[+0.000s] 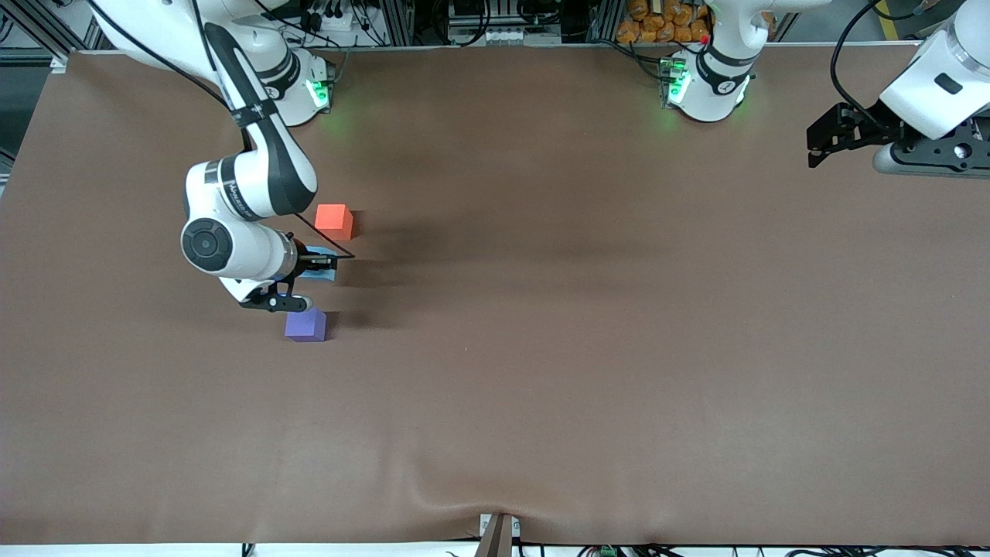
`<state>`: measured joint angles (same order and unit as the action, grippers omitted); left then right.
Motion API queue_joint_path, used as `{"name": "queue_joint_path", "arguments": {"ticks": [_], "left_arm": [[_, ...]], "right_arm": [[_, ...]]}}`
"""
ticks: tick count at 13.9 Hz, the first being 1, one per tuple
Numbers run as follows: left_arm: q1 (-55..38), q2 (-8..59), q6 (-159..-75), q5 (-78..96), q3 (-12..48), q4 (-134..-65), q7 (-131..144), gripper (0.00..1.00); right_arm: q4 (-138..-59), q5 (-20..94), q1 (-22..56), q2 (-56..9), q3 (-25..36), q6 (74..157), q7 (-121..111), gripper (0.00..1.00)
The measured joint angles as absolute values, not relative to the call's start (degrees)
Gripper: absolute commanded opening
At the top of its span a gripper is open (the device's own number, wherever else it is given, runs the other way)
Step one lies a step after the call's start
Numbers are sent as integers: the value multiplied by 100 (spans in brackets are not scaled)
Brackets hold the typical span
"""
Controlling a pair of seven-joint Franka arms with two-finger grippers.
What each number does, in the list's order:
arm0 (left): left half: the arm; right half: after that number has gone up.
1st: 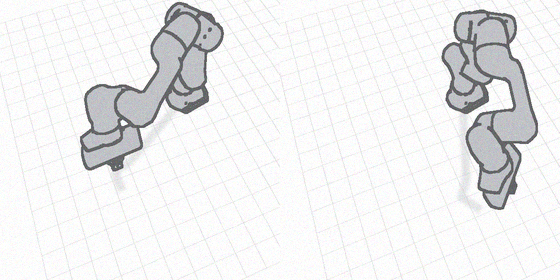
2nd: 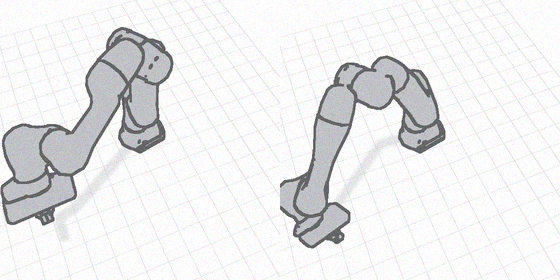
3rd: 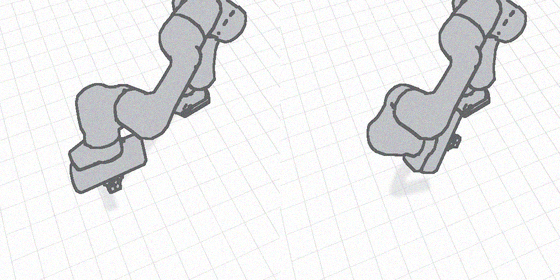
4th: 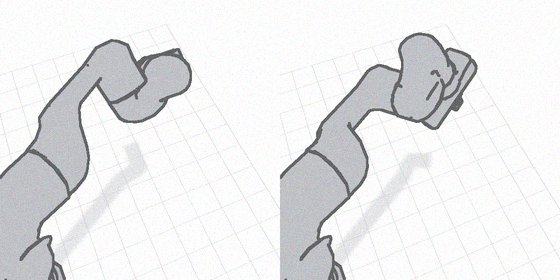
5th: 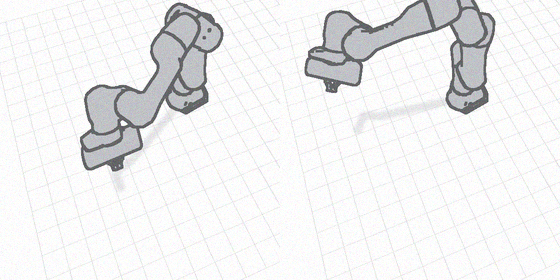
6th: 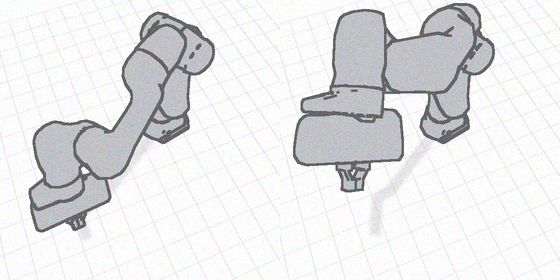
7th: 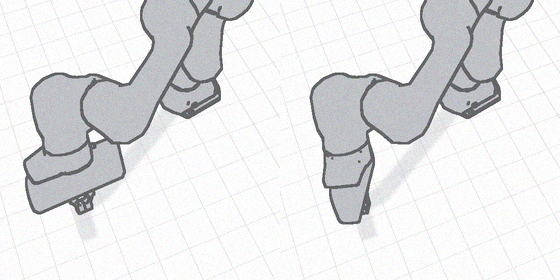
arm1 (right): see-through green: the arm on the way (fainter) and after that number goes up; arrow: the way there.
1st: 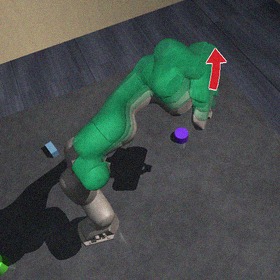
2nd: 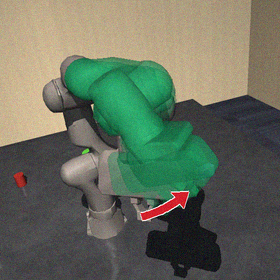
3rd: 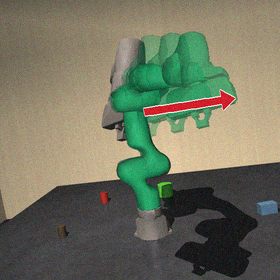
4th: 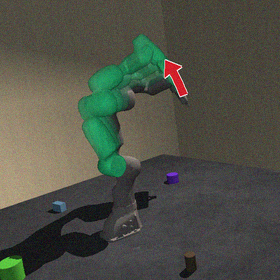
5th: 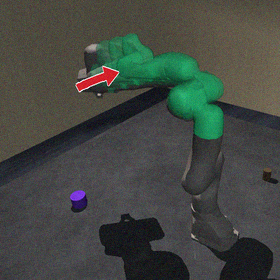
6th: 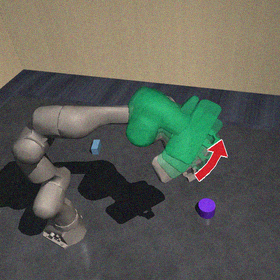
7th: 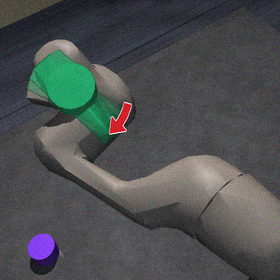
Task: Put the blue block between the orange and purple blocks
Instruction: 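Grasp the light-blue cube and carry it between orange and purple cubes, then lower the light-blue cube between the orange and purple cubes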
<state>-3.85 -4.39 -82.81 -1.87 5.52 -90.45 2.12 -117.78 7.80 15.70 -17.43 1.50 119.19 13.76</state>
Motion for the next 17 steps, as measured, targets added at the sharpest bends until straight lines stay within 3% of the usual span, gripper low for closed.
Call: {"name": "queue_joint_path", "arguments": {"ticks": [4,17], "left_arm": [[-368,-439,-8276,-187,543,-9046,216,100],[-209,-353,-8283,35,555,-8917,219,100]], "right_arm": [[-12150,779,1471,-1866,151,12601,1244,0],[-12393,777,1471,-2316,151,13457,1238,0]]}}
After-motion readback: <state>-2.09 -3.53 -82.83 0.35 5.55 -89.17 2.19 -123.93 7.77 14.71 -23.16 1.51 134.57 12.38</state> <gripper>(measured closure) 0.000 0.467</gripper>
